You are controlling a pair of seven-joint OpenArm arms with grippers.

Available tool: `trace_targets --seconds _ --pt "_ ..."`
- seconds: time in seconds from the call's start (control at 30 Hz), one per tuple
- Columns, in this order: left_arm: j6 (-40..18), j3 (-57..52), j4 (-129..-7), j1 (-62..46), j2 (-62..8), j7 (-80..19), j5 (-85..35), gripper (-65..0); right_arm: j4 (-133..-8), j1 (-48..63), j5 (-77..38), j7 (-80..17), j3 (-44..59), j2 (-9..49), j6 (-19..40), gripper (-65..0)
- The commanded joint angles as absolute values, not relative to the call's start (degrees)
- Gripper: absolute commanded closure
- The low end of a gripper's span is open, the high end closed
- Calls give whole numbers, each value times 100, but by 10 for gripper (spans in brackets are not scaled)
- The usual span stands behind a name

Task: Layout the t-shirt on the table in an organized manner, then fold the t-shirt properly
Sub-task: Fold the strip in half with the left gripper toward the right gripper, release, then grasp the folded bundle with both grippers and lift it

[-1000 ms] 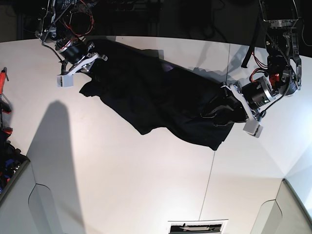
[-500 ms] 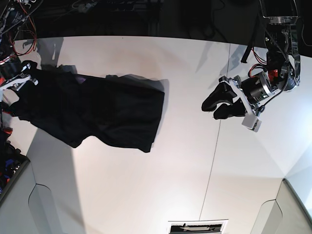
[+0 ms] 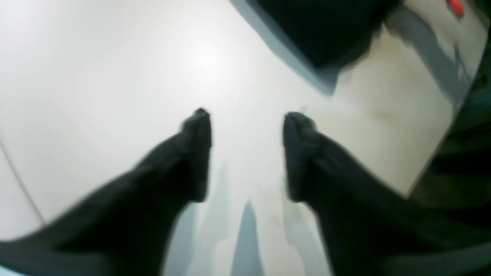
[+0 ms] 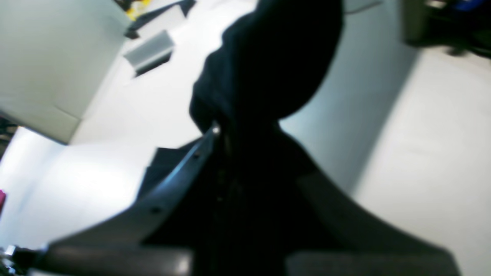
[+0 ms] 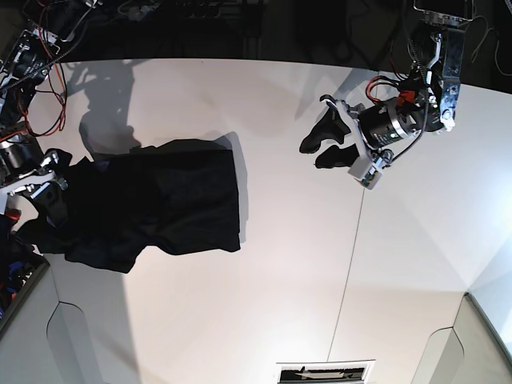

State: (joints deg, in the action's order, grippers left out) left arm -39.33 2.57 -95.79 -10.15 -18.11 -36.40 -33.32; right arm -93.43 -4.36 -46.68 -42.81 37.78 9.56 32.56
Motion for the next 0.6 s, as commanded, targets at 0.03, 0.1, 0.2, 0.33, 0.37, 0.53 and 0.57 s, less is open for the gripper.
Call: trace_targets --seconds 0.03,0.1,0.2,0.33,0.37,0.53,0.57 --pt "-4000 351 -9655 -869 -1765 -3269 -3024 -179 -9450 -663 -4727 -4139 3573 888 3299 0" --pt "-3916 379 -9653 -757 -1625 -3186 -2757 -106 -9450 -790 -4707 -4134 3323 757 3301 0" --pt "-3900 379 -9592 -576 -1441 -3194 -2563 0 -9450 -943 -4534 -4077 2904 543 3301 0" --pt "-3900 401 -9174 -373 -1245 -3194 -2541 0 -9450 -996 -4062 -4003 2231 235 3301 0" --pt "-3900 425 -9017 -303 -1199 -3194 -2539 0 -9450 -998 -3913 -3986 2047 169 3301 0" --pt "-3894 587 -8248 86 -996 -3192 -2543 0 -9450 -980 -3269 -4018 1114 -1 3308 0" --pt "-3892 600 -8145 139 -982 -3192 -2541 0 -9450 -976 -3135 -4104 917 -1 3323 0"
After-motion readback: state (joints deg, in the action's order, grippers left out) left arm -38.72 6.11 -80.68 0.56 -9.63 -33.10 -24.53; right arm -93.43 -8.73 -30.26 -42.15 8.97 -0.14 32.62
